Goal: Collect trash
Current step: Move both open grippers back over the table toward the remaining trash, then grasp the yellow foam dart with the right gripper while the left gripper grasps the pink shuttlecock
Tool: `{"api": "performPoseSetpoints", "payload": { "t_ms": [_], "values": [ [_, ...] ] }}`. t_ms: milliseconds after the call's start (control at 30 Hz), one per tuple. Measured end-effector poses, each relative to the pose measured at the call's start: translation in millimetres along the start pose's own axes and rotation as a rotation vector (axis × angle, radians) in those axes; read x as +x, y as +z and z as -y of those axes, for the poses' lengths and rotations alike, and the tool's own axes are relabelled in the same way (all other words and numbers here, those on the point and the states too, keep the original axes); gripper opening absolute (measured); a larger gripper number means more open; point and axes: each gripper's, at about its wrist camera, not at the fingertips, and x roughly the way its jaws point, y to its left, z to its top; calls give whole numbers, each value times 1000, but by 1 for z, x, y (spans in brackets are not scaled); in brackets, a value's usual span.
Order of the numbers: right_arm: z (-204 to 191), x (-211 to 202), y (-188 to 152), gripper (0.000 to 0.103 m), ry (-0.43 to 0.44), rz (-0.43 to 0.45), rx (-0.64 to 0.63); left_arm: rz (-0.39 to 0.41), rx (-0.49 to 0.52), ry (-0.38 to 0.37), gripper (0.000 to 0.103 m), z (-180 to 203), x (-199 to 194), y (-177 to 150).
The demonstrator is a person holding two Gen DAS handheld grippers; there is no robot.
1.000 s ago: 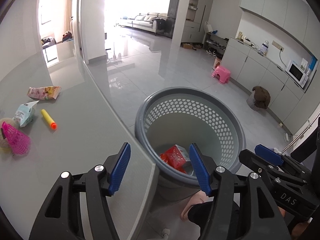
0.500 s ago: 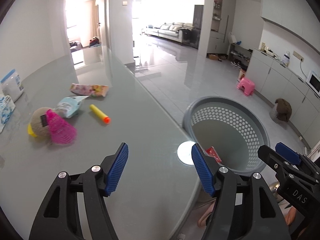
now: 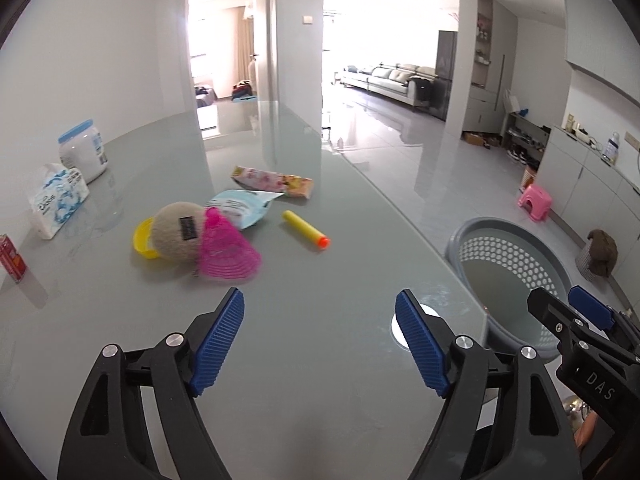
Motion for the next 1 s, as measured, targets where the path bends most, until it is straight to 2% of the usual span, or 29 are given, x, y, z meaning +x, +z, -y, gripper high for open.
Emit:
{"api": "performPoseSetpoints", "payload": {
  "t_ms": [167, 467, 800, 1000],
  "values": [
    [-16, 11, 6, 78, 40, -12, -5, 5, -38, 55, 87, -23, -3, -1],
    [-52, 42, 20, 79, 104, -49, -53, -25, -122, 166, 89, -84, 5, -1],
    [-99, 90, 30, 79, 155, -119, -151, -48, -204, 234, 89, -126, 20, 2],
    [-114, 120, 38, 79, 167, -170, -184, -75, -233, 242, 89, -141, 41, 6]
  ]
}}
